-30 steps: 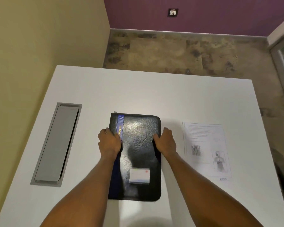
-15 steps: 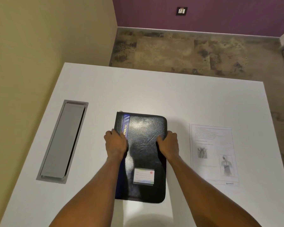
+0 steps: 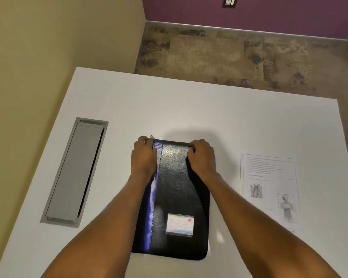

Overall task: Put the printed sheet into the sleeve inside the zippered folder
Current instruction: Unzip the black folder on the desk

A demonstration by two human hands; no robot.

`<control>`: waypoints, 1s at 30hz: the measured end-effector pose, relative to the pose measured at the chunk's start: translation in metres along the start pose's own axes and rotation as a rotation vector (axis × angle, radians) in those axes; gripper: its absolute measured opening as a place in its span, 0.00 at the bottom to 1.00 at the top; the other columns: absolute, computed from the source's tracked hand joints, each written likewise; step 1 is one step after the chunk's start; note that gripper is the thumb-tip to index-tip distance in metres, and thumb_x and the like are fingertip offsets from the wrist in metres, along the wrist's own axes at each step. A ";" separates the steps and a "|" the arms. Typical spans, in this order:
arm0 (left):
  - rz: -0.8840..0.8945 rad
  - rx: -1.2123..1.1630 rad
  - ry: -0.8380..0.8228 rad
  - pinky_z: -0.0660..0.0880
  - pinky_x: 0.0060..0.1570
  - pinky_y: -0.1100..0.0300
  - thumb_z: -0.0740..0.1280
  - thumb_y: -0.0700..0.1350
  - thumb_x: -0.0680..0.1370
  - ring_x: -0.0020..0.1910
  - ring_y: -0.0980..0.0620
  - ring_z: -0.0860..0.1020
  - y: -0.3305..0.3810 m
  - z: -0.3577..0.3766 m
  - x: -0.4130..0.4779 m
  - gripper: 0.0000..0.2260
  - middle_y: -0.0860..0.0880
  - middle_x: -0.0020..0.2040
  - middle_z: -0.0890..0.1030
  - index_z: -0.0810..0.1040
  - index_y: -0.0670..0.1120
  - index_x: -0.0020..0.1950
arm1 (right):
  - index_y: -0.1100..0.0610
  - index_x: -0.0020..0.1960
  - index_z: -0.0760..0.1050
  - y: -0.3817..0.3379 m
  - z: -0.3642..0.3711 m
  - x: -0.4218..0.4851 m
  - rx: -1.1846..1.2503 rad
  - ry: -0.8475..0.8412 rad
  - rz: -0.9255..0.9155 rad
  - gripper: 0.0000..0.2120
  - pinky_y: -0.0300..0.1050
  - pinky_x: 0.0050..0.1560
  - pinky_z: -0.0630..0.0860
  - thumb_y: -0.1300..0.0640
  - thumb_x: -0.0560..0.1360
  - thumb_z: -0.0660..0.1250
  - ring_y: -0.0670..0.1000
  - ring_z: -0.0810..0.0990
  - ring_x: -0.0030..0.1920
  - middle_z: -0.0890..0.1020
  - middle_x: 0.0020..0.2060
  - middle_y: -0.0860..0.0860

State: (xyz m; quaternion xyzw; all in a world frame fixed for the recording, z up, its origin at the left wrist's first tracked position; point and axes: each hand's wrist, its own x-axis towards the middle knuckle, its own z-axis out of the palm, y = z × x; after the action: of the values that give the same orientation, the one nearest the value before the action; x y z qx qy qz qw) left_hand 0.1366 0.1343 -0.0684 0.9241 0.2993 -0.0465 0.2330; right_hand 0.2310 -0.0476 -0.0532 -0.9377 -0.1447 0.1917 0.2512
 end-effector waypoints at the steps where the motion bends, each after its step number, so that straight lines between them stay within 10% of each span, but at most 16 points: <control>1: 0.017 -0.034 -0.019 0.77 0.58 0.46 0.63 0.41 0.83 0.61 0.39 0.75 0.001 0.000 0.007 0.17 0.41 0.66 0.71 0.75 0.42 0.71 | 0.58 0.61 0.81 -0.010 0.001 0.014 0.021 -0.060 -0.051 0.12 0.57 0.62 0.75 0.59 0.81 0.62 0.58 0.80 0.57 0.82 0.57 0.56; 12: 0.017 -0.172 -0.097 0.76 0.56 0.51 0.64 0.45 0.83 0.57 0.44 0.80 0.011 0.007 0.040 0.10 0.45 0.64 0.79 0.81 0.44 0.60 | 0.48 0.70 0.78 -0.068 0.028 0.120 -0.113 -0.614 -0.471 0.18 0.55 0.64 0.73 0.58 0.83 0.63 0.55 0.77 0.61 0.76 0.63 0.53; 20: 0.006 -0.156 -0.095 0.72 0.45 0.54 0.65 0.44 0.82 0.47 0.45 0.77 0.008 0.010 0.049 0.08 0.48 0.49 0.74 0.78 0.44 0.59 | 0.50 0.45 0.83 -0.073 0.036 0.138 -0.242 -0.537 -0.670 0.06 0.58 0.68 0.65 0.60 0.75 0.70 0.51 0.75 0.56 0.79 0.56 0.49; 30: 0.026 -0.159 -0.090 0.66 0.44 0.56 0.62 0.43 0.83 0.44 0.50 0.72 0.007 0.008 0.049 0.04 0.49 0.47 0.71 0.76 0.44 0.54 | 0.51 0.48 0.77 -0.054 0.039 0.130 -0.370 -0.438 -0.859 0.06 0.53 0.60 0.69 0.57 0.80 0.62 0.50 0.73 0.46 0.77 0.46 0.49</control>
State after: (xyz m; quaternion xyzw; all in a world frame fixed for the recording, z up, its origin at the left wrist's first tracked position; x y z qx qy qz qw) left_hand 0.1815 0.1515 -0.0837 0.9035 0.2793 -0.0610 0.3193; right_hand 0.3202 0.0609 -0.0934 -0.7604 -0.5972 0.2342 0.1010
